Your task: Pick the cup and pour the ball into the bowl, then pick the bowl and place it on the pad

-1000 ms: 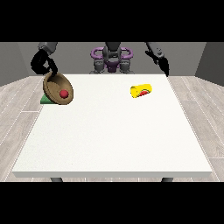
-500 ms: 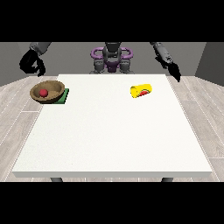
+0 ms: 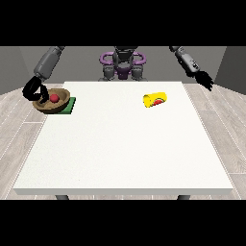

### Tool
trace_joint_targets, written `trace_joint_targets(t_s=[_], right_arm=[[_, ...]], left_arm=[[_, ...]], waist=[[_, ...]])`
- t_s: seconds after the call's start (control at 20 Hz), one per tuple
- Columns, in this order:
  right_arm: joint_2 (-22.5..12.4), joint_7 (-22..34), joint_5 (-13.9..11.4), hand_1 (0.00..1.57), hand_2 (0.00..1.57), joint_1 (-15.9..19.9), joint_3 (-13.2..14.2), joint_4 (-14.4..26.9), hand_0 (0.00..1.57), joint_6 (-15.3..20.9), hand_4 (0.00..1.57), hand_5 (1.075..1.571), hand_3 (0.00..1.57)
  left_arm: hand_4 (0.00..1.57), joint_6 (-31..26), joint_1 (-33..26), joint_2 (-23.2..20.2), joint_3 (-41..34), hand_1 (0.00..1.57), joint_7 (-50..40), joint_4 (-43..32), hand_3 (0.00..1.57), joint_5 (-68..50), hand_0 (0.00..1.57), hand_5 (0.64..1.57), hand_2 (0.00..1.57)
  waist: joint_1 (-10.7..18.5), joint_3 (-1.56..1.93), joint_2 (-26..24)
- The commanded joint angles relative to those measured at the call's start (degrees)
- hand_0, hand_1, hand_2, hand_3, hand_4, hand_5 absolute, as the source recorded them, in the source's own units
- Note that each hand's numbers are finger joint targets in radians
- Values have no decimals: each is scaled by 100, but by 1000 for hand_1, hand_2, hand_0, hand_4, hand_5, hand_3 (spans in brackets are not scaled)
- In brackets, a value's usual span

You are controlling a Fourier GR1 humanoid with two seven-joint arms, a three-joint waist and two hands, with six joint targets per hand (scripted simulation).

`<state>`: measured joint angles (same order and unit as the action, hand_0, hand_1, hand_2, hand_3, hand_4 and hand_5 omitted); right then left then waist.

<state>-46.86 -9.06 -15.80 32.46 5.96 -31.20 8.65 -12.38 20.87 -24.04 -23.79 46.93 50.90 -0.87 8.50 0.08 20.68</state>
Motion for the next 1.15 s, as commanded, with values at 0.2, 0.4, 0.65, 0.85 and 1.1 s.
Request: trace_joint_targets(t_s=[0.2, 0.4, 0.65, 0.85, 1.1], right_arm=[[309, -253, 872, 1571, 1571, 230, 891, 783, 1571, -399, 738, 1387, 1265], [123, 263, 1454, 1264, 1263, 631, 1492, 958, 1264, -606, 200, 1389, 911], [-249, 153, 1607, 0, 575, 685, 1777, 1335, 0, -749, 0, 1246, 0], [-419, 173, 1695, 0, 483, 769, 1865, 1284, 0, -882, 0, 1297, 31], [150, 252, 1941, 0, 102, 1005, 1772, 788, 0, -1609, 501, 1371, 369]], left_arm=[[866, -345, -307, -318, -264, 0, -155, 397, 0, -381, 0, 1163, 0], [863, -417, -221, -446, -344, 0, -165, 358, 0, -480, 0, 1179, 0], [857, -382, -735, -334, -314, 0, -627, 1211, 0, -647, 0, 1168, 0], [883, -495, -779, -287, -295, 0, -494, 1114, 0, -707, 0, 1213, 0], [883, -452, -732, -321, -191, 0, -594, 323, 0, -469, 0, 1213, 0]], waist=[[-47, 9, 157], [-109, 3, 237], [-90, 13, 12], [-114, 3, 141], [-229, -18, -846]])
